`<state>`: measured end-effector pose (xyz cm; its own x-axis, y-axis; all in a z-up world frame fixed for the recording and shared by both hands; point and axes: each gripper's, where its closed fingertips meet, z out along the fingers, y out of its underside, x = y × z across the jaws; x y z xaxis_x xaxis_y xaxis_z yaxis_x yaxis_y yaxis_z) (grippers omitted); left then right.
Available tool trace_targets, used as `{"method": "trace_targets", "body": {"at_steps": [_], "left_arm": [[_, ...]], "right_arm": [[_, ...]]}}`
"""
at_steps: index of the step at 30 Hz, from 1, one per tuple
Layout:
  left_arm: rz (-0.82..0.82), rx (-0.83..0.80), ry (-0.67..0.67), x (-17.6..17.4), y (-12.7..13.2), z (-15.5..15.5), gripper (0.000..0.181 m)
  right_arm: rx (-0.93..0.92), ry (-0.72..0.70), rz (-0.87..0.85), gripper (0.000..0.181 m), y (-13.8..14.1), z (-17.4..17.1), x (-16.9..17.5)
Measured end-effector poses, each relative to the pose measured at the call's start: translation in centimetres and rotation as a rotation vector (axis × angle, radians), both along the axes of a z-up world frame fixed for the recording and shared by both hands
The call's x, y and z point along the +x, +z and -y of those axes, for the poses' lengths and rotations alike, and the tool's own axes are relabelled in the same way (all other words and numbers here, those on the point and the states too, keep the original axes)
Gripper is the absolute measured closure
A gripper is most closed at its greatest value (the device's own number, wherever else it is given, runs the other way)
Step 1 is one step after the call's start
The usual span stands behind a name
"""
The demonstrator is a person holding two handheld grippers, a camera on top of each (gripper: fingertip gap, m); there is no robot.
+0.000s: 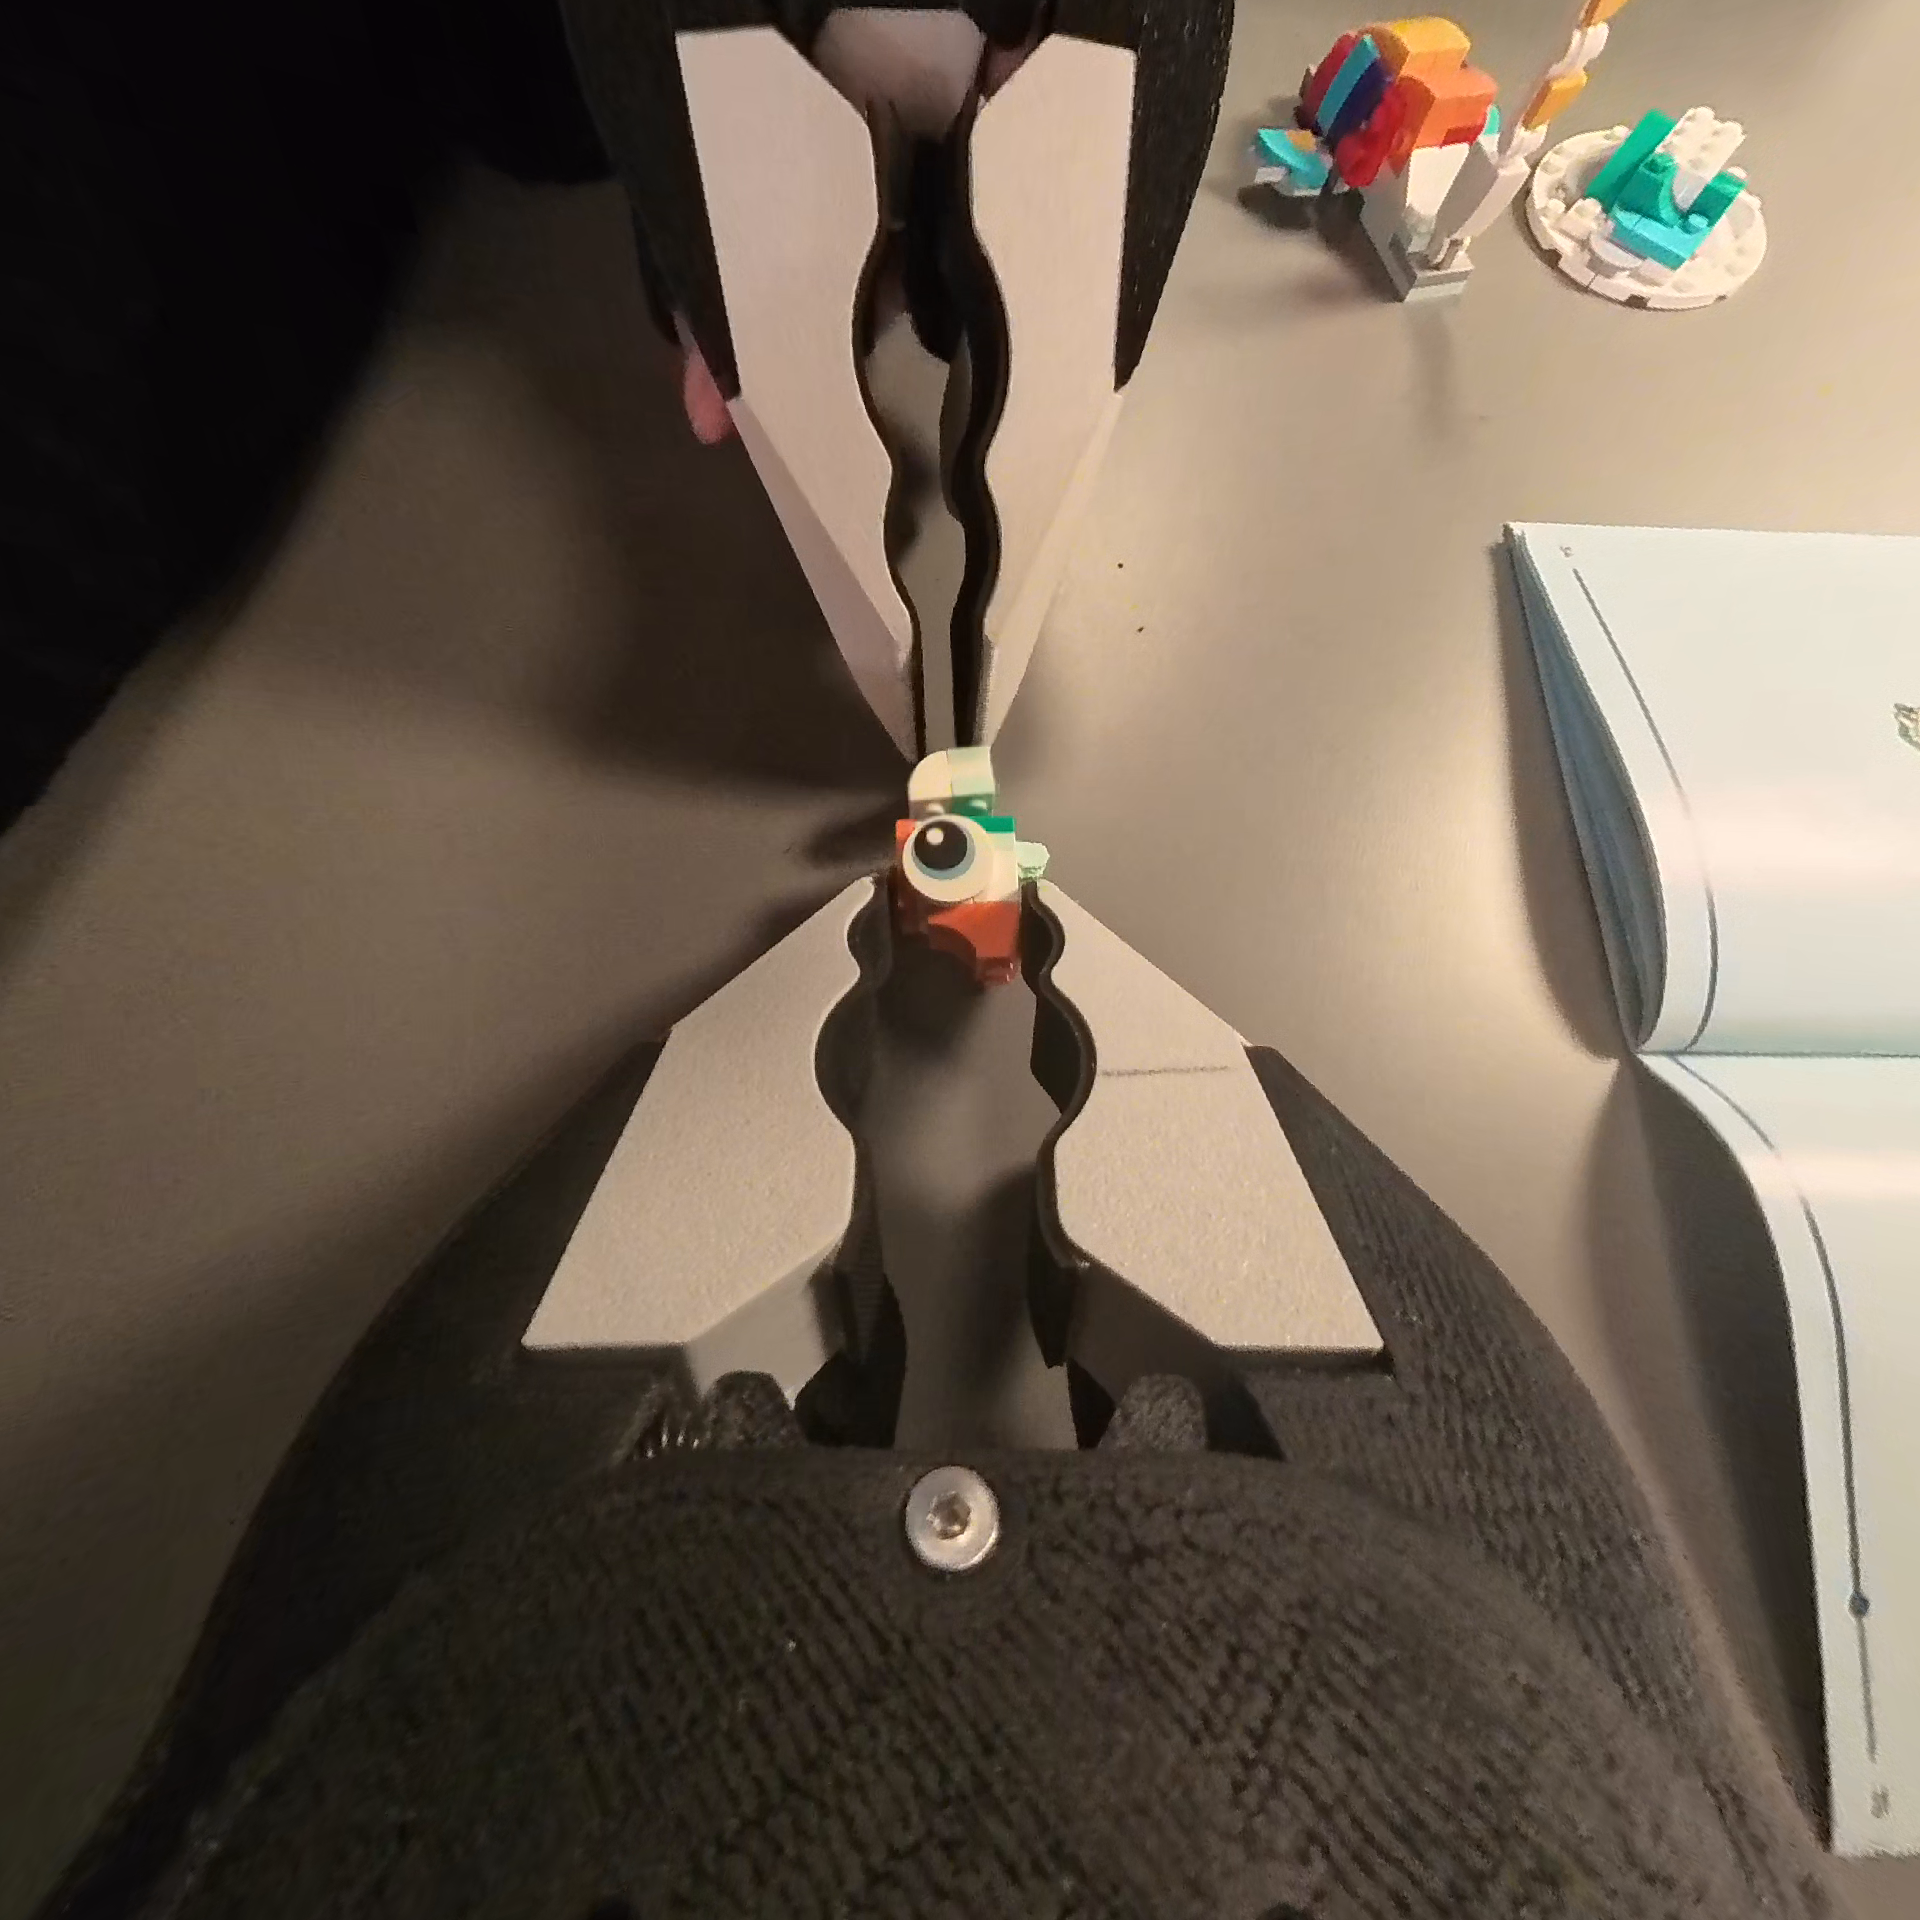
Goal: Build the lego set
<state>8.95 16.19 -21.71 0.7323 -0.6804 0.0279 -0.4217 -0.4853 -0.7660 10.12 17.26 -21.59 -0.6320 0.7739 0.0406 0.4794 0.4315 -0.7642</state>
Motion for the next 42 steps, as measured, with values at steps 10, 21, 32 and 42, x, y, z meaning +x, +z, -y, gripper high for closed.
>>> {"method": "trace_targets", "body": {"at_steps": [10, 21, 32, 42], "left_arm": [[-0.002, 0.008, 0.008, -0.11, -0.23, -0.10, 0.167], [0.011, 0.051, -0.136, -0.10, 0.47, -0.10, 0.151], [-0.003, 0.038, -0.209, 0.34, -0.19, -0.49, 0.165], [0.005, 0.058, -0.232, 0.51, -0.03, -0.22, 0.170]], "right_arm": [[0.030, 0.008, 0.009, 0.160, -0.25, 0.01, -0.11], [0.058, 0.003, 0.027, 0.160, -0.23, 0.23, 0.15], [0.095, -0.040, 0.058, 0.150, -0.18, 0.09, 0.40], [0.040, -0.060, 0.015, 0.158, -0.06, 0.69, 0.05]]}}
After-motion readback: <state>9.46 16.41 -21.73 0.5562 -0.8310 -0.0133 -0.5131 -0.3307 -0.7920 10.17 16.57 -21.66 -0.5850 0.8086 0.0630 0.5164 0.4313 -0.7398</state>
